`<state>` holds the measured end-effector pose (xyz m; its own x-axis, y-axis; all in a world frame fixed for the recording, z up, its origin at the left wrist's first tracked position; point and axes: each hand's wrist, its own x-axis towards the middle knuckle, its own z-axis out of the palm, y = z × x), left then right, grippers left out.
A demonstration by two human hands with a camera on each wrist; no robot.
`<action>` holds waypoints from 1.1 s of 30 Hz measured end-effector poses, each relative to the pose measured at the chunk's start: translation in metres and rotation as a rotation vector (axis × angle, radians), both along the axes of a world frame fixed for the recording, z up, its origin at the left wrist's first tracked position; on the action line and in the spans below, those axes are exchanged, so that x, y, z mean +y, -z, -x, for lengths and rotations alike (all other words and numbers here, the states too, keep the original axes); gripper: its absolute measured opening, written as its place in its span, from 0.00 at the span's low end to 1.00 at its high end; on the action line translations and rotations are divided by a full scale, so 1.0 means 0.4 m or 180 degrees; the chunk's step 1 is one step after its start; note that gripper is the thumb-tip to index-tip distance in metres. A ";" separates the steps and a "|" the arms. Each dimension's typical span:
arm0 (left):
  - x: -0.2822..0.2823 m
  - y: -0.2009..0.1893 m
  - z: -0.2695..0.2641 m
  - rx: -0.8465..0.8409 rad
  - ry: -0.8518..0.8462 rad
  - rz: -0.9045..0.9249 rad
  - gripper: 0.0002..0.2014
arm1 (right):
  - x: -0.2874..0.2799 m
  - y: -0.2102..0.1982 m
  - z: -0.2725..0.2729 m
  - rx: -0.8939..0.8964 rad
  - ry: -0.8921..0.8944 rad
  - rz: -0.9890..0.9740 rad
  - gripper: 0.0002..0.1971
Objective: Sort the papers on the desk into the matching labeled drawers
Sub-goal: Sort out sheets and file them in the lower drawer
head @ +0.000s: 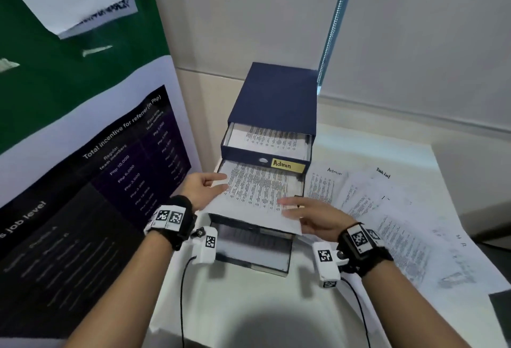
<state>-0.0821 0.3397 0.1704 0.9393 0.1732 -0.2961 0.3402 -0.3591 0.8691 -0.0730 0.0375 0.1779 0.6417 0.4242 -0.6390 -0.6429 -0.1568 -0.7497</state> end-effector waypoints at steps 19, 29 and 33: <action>-0.208 0.066 -0.101 -0.0502 0.1860 -0.2847 0.28 | 0.085 0.027 -0.130 -0.0468 0.1151 -0.0090 0.12; -0.273 0.052 -0.168 0.0040 0.1841 -0.3335 0.21 | -0.457 0.316 -0.006 -0.0689 0.0801 0.3257 0.17; -0.408 -0.016 -0.135 -0.1316 0.1431 -0.2439 0.07 | -0.540 0.468 0.085 -0.0589 -0.0669 0.4110 0.29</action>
